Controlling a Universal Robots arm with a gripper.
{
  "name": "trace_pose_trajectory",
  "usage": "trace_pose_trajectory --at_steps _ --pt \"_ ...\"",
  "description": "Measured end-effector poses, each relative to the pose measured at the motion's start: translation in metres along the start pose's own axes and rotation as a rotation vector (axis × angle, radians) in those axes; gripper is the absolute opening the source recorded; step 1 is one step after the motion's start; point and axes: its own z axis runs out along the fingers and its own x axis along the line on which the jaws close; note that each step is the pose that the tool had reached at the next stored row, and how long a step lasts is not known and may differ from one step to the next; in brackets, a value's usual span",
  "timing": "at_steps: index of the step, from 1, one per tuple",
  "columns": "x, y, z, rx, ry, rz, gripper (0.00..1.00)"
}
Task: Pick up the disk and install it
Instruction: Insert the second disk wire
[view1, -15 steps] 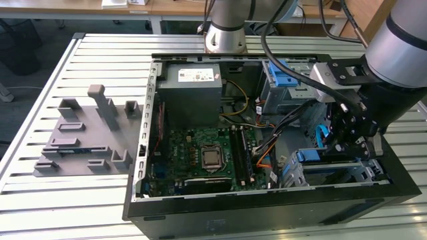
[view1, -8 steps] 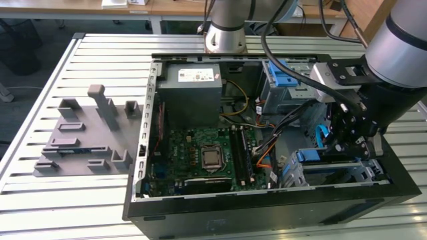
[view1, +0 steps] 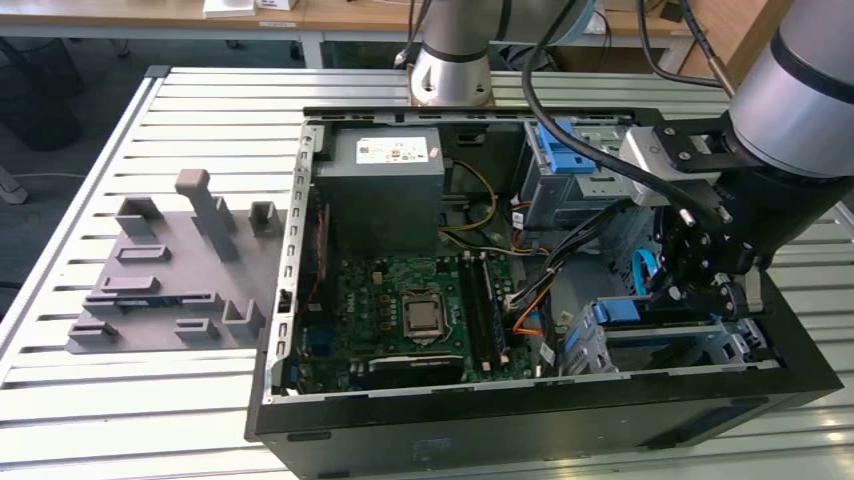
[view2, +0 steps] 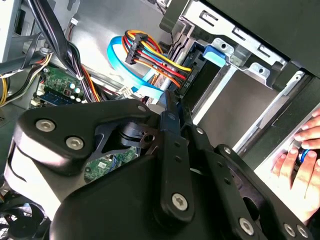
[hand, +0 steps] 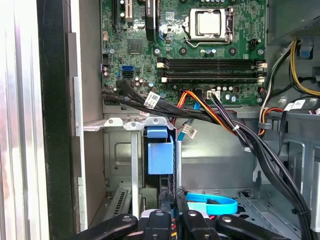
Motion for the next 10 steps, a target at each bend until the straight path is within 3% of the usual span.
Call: trace_pose_trajectory --at_steps 10 --pt "0.0024 -0.0014 0.0004 0.0 -0.0001 0.0 0.16"
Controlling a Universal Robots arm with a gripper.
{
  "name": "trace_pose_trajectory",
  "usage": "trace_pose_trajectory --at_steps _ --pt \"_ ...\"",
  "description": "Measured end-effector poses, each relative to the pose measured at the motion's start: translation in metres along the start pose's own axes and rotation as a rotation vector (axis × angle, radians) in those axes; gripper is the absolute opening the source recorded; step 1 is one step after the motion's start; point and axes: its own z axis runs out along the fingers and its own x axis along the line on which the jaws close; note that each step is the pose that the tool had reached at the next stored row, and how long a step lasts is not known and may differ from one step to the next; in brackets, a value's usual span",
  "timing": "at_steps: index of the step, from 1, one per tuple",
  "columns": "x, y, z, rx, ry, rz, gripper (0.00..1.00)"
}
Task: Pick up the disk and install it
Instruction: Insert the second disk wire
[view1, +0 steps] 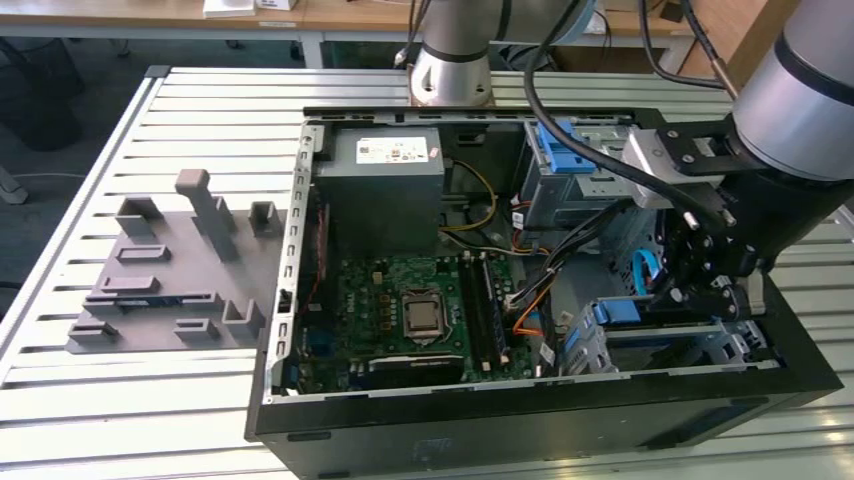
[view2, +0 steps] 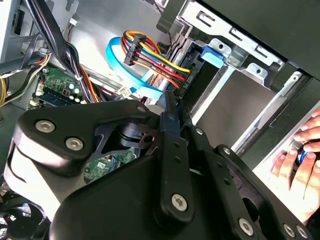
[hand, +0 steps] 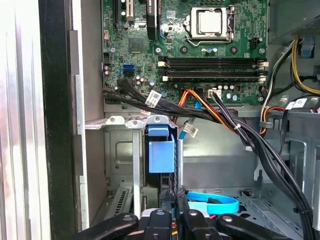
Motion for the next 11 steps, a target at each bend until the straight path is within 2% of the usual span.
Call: trace_pose_trajectory --at_steps 11 --pt "0.0007 -0.0001 -0.0016 0.0 -0.0001 0.0 0.16"
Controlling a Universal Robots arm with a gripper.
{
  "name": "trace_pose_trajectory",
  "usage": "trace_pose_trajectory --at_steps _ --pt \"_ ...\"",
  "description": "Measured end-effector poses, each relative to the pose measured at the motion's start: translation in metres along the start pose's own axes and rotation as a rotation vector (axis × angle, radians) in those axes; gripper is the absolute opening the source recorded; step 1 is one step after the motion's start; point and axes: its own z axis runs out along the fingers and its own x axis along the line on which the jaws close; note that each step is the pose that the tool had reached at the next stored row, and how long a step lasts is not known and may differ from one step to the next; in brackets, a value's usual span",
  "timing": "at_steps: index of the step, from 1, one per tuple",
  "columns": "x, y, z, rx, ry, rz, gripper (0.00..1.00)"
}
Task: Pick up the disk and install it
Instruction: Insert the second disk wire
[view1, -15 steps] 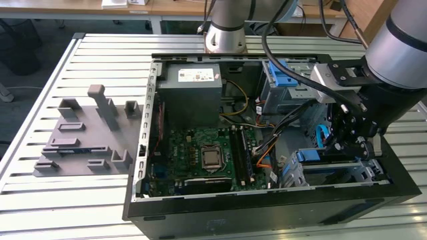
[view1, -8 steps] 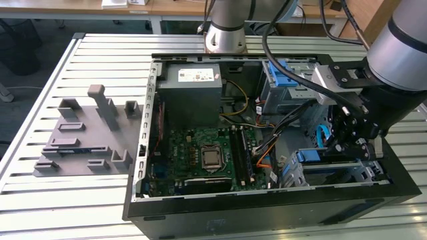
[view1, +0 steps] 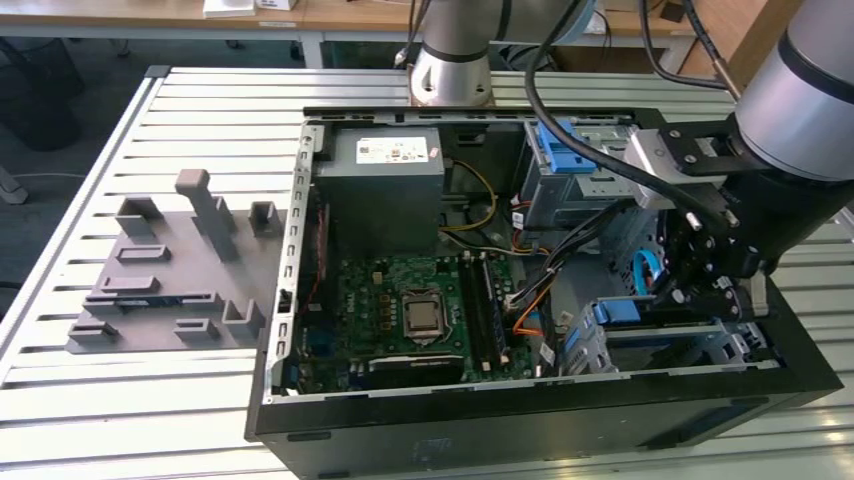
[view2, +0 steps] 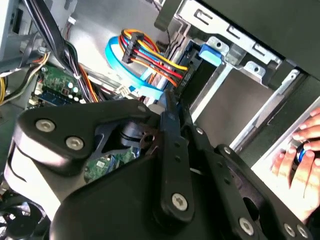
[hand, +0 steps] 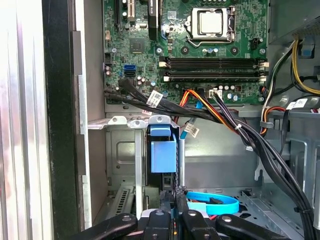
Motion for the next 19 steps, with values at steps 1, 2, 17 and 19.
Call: trace_pose_trajectory --at_steps 1,2,17,19 --pt "0.0 0.0 -0.0001 0.0 0.0001 0.0 0.16" --pt "0.0 0.0 -0.0001 0.0 0.0001 0.0 0.16" --pt "0.0001 0.0002 0.0025 0.0 0.0001 0.0 0.16" --pt "0.0001 0.0002 0.003 0.0 0.0002 0.0 0.16"
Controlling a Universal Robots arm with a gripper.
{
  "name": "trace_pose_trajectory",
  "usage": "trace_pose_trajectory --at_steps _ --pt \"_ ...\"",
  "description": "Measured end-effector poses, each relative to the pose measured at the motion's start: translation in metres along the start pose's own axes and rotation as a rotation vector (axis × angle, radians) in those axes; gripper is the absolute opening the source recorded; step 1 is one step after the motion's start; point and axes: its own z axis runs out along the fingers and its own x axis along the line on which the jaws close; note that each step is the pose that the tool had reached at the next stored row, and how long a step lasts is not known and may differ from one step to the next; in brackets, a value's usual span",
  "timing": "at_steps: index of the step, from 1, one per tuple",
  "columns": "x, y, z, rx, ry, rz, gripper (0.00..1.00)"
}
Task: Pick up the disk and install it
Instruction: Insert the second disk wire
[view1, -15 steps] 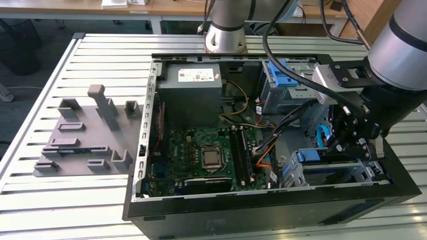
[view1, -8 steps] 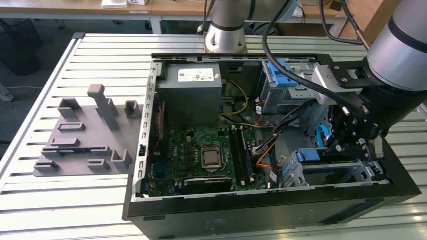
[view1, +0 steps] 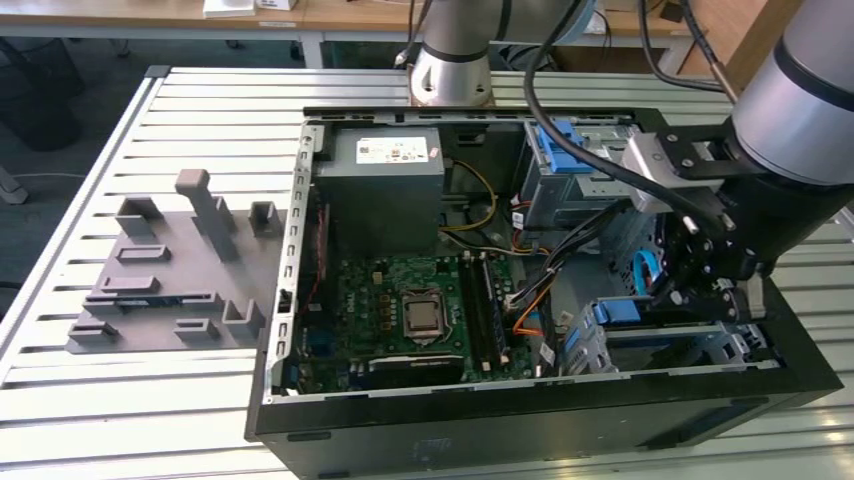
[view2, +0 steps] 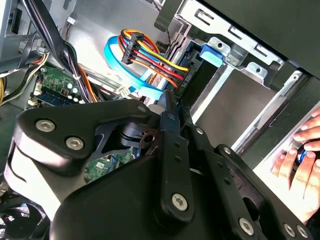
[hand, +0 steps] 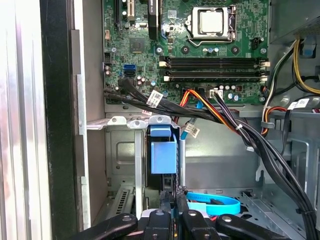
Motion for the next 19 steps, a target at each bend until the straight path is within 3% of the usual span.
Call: trace_pose_trajectory --at_steps 8,11,19 --pt "0.0 0.0001 0.0009 0.0 0.0 0.0 0.17" --pt "0.0 0.0001 0.001 0.0 0.0 0.0 0.29" --pt "0.0 0.0001 0.0011 0.0 -0.0002 0.0 0.29"
